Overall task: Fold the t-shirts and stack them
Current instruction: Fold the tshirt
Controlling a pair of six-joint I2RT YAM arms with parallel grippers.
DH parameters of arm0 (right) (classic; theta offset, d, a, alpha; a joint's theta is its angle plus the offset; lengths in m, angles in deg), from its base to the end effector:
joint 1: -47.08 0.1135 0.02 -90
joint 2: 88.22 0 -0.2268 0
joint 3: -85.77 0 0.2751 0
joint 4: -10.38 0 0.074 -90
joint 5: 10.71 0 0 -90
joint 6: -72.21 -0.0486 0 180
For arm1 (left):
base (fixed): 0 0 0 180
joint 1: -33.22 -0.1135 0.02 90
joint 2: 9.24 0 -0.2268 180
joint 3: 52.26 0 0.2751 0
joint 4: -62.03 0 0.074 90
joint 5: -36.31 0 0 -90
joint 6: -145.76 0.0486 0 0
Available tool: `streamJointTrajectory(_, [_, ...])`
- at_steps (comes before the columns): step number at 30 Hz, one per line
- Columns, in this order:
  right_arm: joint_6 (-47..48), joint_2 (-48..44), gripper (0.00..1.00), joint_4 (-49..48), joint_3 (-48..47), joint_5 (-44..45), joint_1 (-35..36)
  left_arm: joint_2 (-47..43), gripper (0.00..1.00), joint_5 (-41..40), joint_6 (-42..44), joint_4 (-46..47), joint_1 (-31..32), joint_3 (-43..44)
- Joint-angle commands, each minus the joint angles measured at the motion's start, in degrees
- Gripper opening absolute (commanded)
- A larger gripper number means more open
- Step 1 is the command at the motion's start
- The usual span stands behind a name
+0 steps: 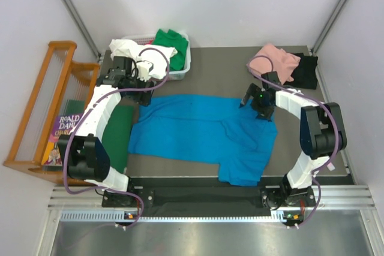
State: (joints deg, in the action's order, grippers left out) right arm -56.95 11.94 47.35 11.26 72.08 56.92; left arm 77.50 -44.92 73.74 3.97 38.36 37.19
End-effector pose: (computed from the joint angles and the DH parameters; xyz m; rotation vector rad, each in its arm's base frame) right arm 0.3578 0.0683 0.1091 0.6494 2.6477 0.4316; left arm 0.3492 -0.0389 0.2526 0.5646 2.4593 -0.1042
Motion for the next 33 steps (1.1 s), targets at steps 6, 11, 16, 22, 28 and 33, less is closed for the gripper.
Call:
streamJointTrajectory(6, [6.9,1.5,1.0,6.9,1.3,6.1,-9.1,-2.9,0.84,-0.7,1.4,0.7,0.2,2.6])
streamJointTrajectory(11, [8.0,5.9,1.0,7.5,-3.0,5.0,-11.9,-3.0,0.84,-1.1,1.7,0.7,0.2,2.7])
streamJointTrajectory(16, [9.2,11.8,1.0,11.3,-12.9,5.7,-12.3,-3.0,0.84,-0.9,1.7,0.6,0.2,2.5])
streamJointTrajectory(22, [9.7,19.5,1.0,16.0,-24.7,4.7,-12.3,-3.2,0.84,-0.3,1.7,0.4,0.2,1.9])
streamJointTrajectory(28, [10.6,22.2,1.0,18.4,-32.7,5.0,-11.3,-3.7,0.84,0.6,1.4,-0.1,0.3,1.3])
streamJointTrajectory(33, [11.8,23.8,1.0,20.2,-40.4,5.4,-11.2,-4.6,0.84,1.7,1.1,-0.6,0.3,1.1])
